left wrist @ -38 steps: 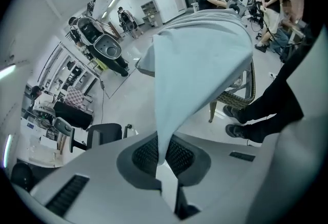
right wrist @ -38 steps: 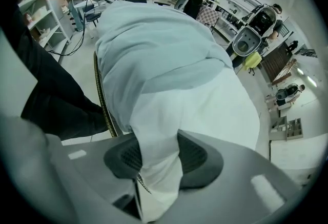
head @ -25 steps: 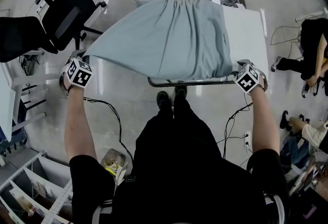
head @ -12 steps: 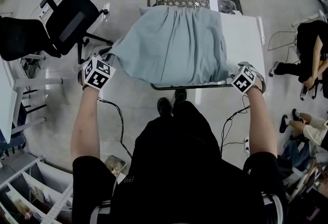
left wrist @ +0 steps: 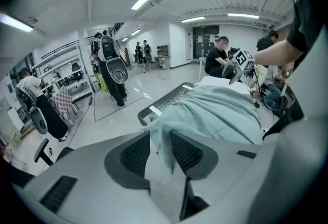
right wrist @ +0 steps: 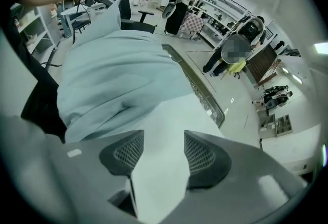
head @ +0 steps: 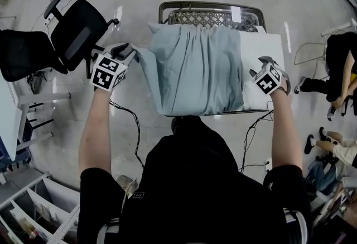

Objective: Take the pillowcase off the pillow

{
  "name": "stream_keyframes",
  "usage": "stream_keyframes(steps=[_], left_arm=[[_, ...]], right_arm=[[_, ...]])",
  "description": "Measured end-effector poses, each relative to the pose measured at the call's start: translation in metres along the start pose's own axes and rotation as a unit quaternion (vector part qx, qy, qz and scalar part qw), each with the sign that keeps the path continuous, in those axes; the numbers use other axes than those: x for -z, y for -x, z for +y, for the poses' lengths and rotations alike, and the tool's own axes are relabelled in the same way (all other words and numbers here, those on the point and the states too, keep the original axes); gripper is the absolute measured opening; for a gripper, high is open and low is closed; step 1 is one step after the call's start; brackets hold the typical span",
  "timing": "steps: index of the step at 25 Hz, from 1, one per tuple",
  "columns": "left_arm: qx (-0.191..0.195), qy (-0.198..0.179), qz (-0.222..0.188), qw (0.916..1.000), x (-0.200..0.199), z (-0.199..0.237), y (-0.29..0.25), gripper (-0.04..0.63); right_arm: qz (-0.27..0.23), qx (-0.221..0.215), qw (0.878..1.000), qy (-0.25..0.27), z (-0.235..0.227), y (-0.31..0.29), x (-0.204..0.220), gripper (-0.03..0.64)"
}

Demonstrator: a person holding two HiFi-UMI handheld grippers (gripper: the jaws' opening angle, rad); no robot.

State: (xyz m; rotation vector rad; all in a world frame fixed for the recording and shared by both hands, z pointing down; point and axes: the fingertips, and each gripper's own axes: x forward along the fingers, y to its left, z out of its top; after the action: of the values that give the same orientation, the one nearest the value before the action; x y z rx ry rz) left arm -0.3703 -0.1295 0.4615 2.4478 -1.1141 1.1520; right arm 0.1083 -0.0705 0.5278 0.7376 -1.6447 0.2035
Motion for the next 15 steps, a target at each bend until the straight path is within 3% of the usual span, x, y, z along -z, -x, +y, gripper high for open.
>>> stream_keyframes(steps=[2,8,15], left_arm=[[-0.003,-0.007,0.009,0.9999,-0.015,0.014,-0.015,0.13],[0.044,-0.113,0.107,0.9868,-0.02,0.01,-0.095,0.143],[0.1,-0.186,0.164,0.9635,-0.012,0.002,-0.164,0.201]], right_arm=[[0.0,-0.01,1.0,0.011,-0.014,-0.02,-0.012,0.257],[-0.003,-0.04,0.999,0.037,-0.044,-0.065,-0.038,0.26],[-0.01,-0.107,0.986,0.124,-0.055,-0.099,-0.064,0.385]])
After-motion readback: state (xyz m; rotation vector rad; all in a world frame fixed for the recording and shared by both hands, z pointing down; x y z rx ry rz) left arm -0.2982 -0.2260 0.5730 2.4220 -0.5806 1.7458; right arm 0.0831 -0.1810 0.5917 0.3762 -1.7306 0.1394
